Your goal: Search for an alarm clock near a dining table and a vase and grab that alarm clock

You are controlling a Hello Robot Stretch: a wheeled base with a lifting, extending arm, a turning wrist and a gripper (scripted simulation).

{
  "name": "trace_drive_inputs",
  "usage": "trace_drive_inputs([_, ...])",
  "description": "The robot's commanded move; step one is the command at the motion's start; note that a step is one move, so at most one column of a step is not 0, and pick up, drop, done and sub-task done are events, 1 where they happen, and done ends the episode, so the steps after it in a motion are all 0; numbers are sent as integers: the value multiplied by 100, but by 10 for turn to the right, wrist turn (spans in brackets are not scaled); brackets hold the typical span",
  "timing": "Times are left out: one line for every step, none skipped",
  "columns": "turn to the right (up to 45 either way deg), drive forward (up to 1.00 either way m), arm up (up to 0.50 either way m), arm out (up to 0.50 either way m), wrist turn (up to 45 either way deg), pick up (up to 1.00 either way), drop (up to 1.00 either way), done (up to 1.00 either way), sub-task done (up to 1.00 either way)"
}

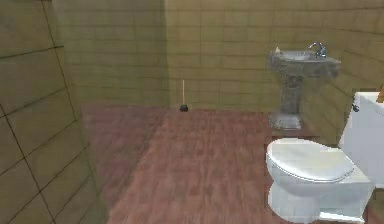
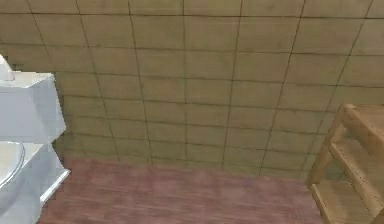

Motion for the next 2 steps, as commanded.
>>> trace_drive_inputs([0, 100, 0, 0, 0, 0, 0, 0, 0])
trace_drive_inputs([60, 0, 0, 0, 0, 0, 0, 0, 0])
